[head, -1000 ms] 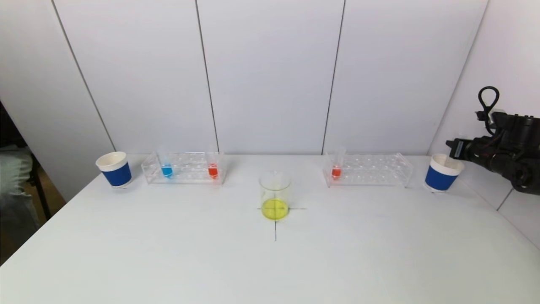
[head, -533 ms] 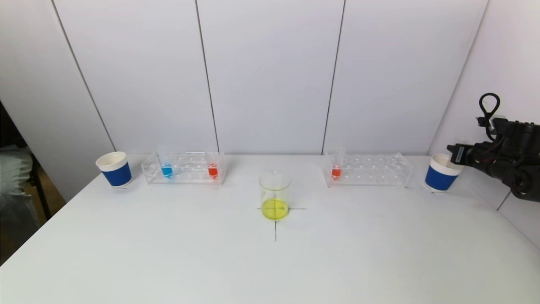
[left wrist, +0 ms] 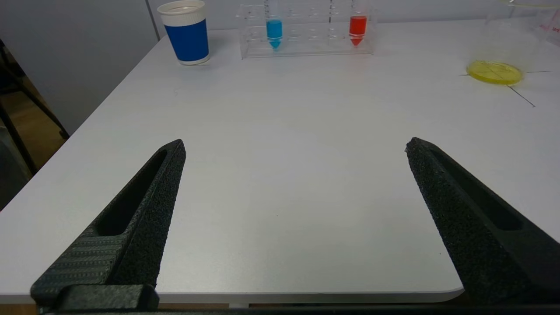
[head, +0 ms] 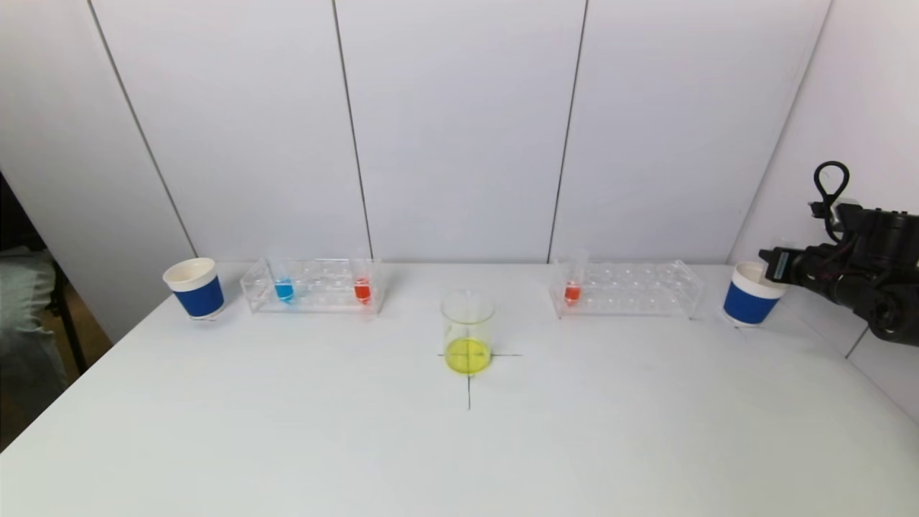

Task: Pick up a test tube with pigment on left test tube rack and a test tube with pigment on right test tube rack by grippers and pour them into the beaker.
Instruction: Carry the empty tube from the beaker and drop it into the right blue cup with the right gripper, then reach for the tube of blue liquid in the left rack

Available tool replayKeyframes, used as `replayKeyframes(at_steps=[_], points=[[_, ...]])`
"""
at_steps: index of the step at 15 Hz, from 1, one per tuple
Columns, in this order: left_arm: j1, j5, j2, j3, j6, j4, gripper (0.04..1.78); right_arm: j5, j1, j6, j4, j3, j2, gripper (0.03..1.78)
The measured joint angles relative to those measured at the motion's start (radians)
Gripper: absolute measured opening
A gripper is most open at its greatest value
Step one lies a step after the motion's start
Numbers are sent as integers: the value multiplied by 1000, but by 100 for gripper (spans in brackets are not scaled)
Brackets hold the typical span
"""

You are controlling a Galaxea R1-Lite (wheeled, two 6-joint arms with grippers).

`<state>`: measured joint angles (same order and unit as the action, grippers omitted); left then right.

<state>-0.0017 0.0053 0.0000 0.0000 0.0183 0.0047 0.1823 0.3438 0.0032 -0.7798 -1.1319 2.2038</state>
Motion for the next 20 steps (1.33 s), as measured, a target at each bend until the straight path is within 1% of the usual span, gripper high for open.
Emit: replayKeyframes(at_steps=[8, 11, 12, 13, 14, 16, 17, 18, 20], points=[[0, 0, 0, 0, 0, 0, 176, 0, -1, 1, 0, 0, 0, 47], [0, 0, 0, 0, 0, 0, 176, -1, -2, 1, 0, -1, 0, 60], [0, 0, 0, 0, 0, 0, 176, -1, -2, 1, 0, -1, 0, 69], [0, 0, 0, 0, 0, 0, 176, -1, -2, 1, 0, -1, 0, 82], [0, 0, 0, 0, 0, 0, 176, -1, -2, 1, 0, -1, 0, 96], [0, 0, 0, 0, 0, 0, 176, -1, -2, 1, 0, -1, 0, 130], [0, 0, 0, 0, 0, 0, 176, -1, -2, 1, 0, -1, 0, 144], [0, 0, 0, 0, 0, 0, 176, -1, -2, 1, 0, -1, -1, 155], [0, 0, 0, 0, 0, 0, 176, -1, -2, 1, 0, -2, -4, 171]])
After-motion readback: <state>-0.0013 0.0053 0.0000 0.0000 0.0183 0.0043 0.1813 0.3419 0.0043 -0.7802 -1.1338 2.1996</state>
